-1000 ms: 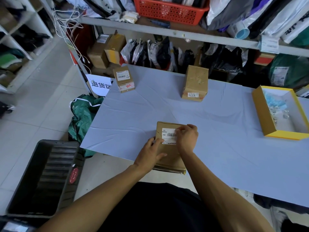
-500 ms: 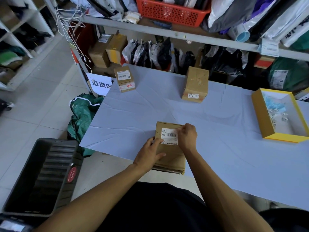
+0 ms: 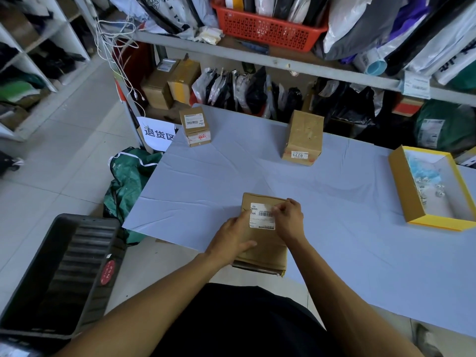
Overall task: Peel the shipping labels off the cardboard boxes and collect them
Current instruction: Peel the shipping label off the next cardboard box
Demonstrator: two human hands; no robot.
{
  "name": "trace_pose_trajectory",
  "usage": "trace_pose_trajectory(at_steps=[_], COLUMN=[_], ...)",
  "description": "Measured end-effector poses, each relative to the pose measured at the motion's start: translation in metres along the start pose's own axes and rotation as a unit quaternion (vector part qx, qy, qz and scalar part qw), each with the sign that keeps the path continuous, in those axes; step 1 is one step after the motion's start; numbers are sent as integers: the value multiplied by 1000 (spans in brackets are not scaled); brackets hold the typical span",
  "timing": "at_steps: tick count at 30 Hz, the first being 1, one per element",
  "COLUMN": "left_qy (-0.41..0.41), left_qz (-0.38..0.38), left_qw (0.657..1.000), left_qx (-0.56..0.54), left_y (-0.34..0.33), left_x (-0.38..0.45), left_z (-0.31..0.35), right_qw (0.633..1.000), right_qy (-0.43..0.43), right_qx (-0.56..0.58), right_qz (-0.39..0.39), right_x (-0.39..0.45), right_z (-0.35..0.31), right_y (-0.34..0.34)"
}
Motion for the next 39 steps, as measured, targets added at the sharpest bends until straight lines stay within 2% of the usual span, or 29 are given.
trace_pose_trajectory(at_steps=[4, 6, 13, 17, 24, 29, 34, 36, 39], left_qy=[37, 49, 55, 60, 52, 52, 58, 69, 78], left_qz=[-75, -88, -89, -82, -78, -77, -89, -97, -123], left_qw=[996, 995, 993, 993, 993, 993, 992, 990, 986], left_qx=[-18, -27, -45, -61, -72, -73, -66, -80, -85], left_y=[8, 8, 8, 8, 11, 12, 14, 17, 22], left_x=[15, 17, 21, 21, 22, 23, 22, 22, 20], left_z=[0, -2, -13, -12, -13, -11, -9, -11, -15], right_qw=[998, 998, 1000, 998, 1000, 997, 999, 997, 980], right_qy=[6, 37, -17, -2, 12, 53, 19, 24, 66], right_qx=[58, 36, 17, 44, -4, -30, -26, -60, -176], right_qz=[21, 22, 10, 33, 13, 46, 33, 50, 69], right_x=[-6, -4, 3, -1, 2, -13, -9, -5, -5], right_z=[5, 3, -3, 3, -5, -7, -12, -16, -22], right_y=[4, 1, -3, 3, 8, 7, 12, 14, 12])
Point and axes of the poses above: each hand's wrist, its own x-axis towards the middle knuckle, its own y-axis out of the back of the hand, z = x × y, the point moved 6 cm from there along x, towards the middle knuckle, and after that the axes turned 13 degrees about -x, right-handed, at the moved point
